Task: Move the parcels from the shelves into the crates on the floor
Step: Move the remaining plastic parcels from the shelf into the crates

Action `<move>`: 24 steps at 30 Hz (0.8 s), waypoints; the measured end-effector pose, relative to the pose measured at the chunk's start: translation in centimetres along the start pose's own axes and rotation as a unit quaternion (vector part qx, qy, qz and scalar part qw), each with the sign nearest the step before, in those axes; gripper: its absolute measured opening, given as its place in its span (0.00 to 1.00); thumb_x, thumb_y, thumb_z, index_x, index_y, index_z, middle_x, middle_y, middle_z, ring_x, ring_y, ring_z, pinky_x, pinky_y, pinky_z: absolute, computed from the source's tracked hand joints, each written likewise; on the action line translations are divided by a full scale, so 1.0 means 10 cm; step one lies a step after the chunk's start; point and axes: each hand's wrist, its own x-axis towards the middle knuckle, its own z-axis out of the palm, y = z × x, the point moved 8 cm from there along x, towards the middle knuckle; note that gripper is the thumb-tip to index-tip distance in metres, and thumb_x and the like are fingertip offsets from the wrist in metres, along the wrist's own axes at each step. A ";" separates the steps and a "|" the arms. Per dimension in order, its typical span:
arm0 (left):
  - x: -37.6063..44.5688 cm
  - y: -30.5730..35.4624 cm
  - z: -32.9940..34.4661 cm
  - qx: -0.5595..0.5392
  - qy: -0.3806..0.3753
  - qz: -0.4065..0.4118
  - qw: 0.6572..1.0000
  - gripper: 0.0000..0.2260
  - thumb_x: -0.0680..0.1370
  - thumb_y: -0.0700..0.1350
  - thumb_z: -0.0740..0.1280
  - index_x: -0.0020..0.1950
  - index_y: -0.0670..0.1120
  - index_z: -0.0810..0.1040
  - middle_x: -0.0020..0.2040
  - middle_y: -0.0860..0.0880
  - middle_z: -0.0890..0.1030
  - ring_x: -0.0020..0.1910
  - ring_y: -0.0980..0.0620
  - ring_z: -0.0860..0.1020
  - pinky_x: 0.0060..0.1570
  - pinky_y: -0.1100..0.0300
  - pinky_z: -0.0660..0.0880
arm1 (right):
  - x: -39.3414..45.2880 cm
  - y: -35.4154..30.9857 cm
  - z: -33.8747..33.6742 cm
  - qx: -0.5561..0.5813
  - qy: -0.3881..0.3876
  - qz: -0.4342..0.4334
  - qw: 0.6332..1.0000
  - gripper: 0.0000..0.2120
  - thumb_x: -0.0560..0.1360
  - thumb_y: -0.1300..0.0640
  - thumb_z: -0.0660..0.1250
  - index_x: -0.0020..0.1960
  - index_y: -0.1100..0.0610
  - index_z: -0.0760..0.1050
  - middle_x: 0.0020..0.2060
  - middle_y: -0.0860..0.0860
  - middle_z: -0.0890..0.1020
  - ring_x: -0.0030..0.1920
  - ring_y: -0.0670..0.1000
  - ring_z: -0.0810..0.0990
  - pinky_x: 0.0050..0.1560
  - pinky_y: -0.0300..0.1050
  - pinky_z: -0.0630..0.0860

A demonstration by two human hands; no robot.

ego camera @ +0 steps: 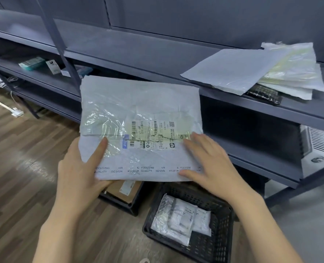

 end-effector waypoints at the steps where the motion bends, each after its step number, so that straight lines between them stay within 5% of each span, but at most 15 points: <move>1: 0.00 0.02 -0.05 0.000 0.009 0.010 1.000 0.37 0.70 0.75 0.53 0.69 0.52 0.67 0.64 0.37 0.68 0.57 0.38 0.70 0.42 0.47 0.71 | 0.02 0.03 -0.07 -0.002 0.010 0.006 1.000 0.41 0.68 0.27 0.52 0.76 0.44 0.51 0.76 0.46 0.50 0.76 0.49 0.46 0.75 0.47 0.44; 8: -0.02 0.13 -0.23 -0.031 0.063 0.054 0.996 0.32 0.66 0.64 0.65 0.67 0.53 0.68 0.66 0.41 0.65 0.58 0.40 0.70 0.45 0.47 0.71 | 0.09 0.29 -0.55 -0.012 0.079 0.054 0.995 0.34 0.76 0.42 0.62 0.77 0.49 0.53 0.77 0.52 0.52 0.76 0.53 0.48 0.75 0.54 0.49; 12: -0.06 0.09 -0.27 -0.071 0.073 0.035 0.994 0.34 0.64 0.64 0.66 0.68 0.53 0.68 0.70 0.44 0.63 0.62 0.41 0.68 0.53 0.44 0.70 | 0.28 0.32 -0.79 -0.049 0.024 0.031 0.998 0.41 0.71 0.36 0.64 0.77 0.48 0.50 0.77 0.50 0.49 0.77 0.50 0.44 0.76 0.51 0.45; 17: -0.05 0.12 -0.41 -0.091 0.106 0.053 0.989 0.33 0.63 0.62 0.66 0.67 0.56 0.69 0.70 0.68 0.54 0.63 0.44 0.67 0.56 0.41 0.69 | 0.52 0.20 -1.10 -0.054 -0.017 -0.004 0.998 0.47 0.63 0.27 0.57 0.77 0.44 0.50 0.77 0.48 0.50 0.77 0.48 0.45 0.76 0.50 0.45; 24: 0.16 0.39 -0.55 -0.031 0.101 0.193 0.976 0.28 0.70 0.61 0.69 0.66 0.52 0.68 0.69 0.39 0.66 0.63 0.42 0.70 0.45 0.46 0.74 | 0.65 0.09 -1.30 -0.064 0.019 -0.019 0.998 0.48 0.67 0.33 0.65 0.77 0.44 0.41 0.77 0.52 0.45 0.77 0.48 0.41 0.75 0.49 0.41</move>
